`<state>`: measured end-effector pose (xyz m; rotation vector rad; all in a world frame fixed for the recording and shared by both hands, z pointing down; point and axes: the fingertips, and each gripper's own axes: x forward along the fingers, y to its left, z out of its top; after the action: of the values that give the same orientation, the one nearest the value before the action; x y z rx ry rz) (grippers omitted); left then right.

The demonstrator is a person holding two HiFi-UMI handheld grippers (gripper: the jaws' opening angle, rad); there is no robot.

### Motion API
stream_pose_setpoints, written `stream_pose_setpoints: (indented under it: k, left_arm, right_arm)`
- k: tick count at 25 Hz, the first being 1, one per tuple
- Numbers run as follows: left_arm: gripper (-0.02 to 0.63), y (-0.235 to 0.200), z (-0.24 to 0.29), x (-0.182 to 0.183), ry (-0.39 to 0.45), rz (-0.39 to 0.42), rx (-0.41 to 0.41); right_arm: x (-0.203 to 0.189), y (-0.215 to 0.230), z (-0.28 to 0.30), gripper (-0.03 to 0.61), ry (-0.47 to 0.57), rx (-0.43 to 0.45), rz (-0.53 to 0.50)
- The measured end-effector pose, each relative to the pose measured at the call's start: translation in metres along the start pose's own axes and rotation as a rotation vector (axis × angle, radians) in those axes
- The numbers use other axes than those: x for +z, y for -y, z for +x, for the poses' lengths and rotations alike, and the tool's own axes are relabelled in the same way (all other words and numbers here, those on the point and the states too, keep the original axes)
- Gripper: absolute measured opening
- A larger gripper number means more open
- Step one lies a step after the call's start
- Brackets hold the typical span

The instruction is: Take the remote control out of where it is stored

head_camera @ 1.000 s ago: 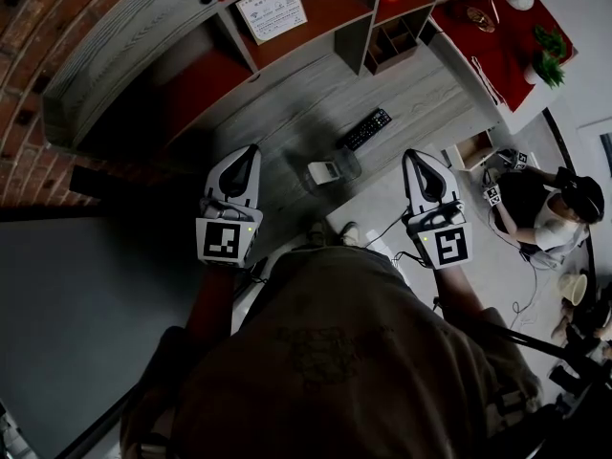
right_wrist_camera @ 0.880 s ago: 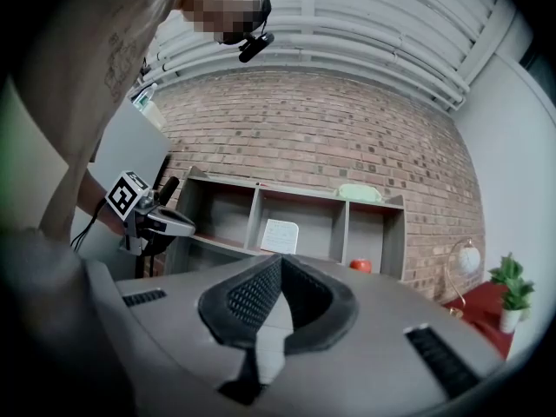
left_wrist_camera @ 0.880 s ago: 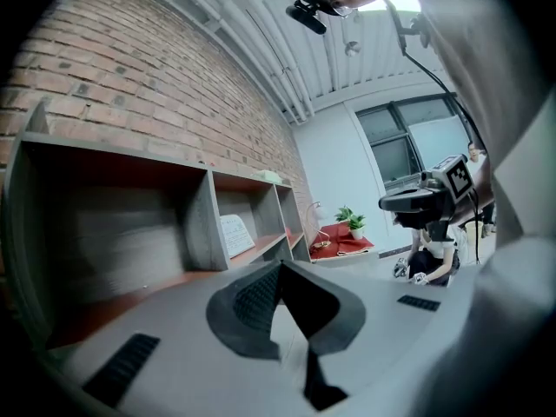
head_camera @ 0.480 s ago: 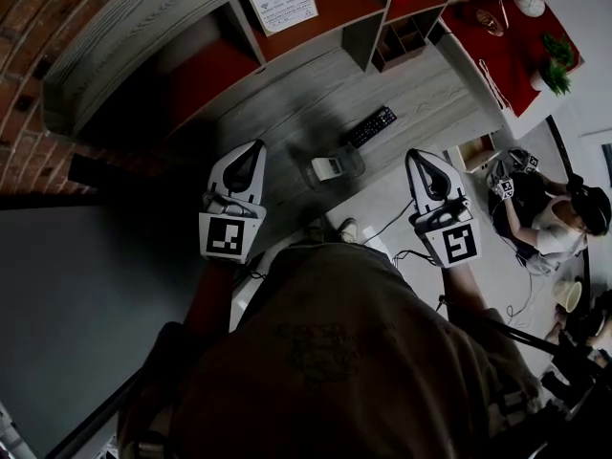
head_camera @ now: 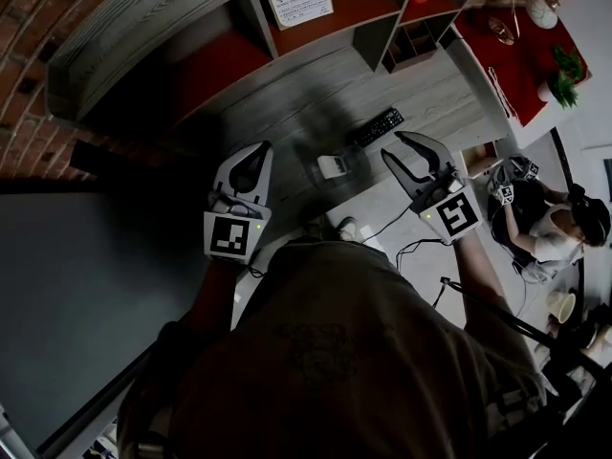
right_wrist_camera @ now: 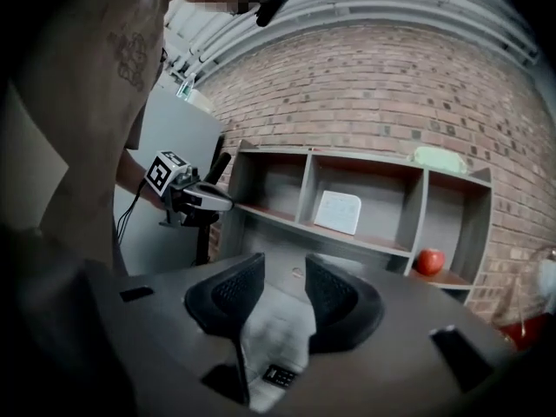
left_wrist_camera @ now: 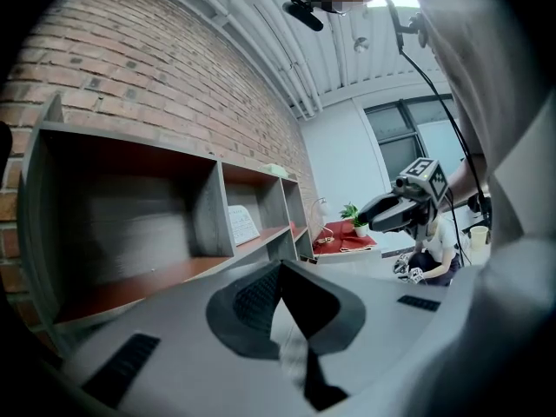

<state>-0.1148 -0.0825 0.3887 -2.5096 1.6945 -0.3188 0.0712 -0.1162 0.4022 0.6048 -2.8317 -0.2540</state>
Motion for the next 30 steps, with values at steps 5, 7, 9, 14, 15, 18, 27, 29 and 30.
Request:
stream_pose_setpoints:
  k: [5,7,9,14,15,18,27,29,30]
  left_arm:
    - [0.011,0.004,-0.006,-0.006,-0.014,-0.003,0.003]
    - [0.011,0.005,-0.009,-0.009,-0.02,0.001,0.004]
    - [0.011,0.005,-0.012,-0.012,-0.028,0.0,0.008]
    - [0.011,0.003,-0.023,-0.018,-0.048,-0.008,0.031]
    - [0.011,0.003,-0.025,-0.019,-0.052,-0.011,0.037]
    - [0.011,0.0,-0.031,-0.022,-0.064,-0.015,0.053]
    - [0.011,-0.005,-0.042,-0.03,-0.079,-0.023,0.077]
    - [0.011,-0.004,-0.045,-0.033,-0.085,-0.031,0.083]
    - [0.011,-0.004,-0.047,-0.033,-0.088,-0.035,0.087]
  right_arm:
    - [-0.03,-0.024,0.032,0.231,-0.143,0.23,-0.088]
    - [-0.043,-0.034,0.045,0.258,-0.185,0.307,-0.111]
    - [-0.059,-0.045,0.058,0.27,-0.202,0.372,-0.124]
    - [-0.109,-0.075,0.081,0.286,-0.314,0.531,-0.169]
    - [-0.118,-0.082,0.085,0.293,-0.342,0.567,-0.181]
    - [-0.146,-0.1,0.093,0.308,-0.425,0.672,-0.221]
    - [-0.206,-0.127,0.101,0.324,-0.615,0.832,-0.301]
    - [-0.213,-0.131,0.104,0.324,-0.63,0.846,-0.32]
    - [-0.216,-0.132,0.105,0.325,-0.642,0.85,-0.327]
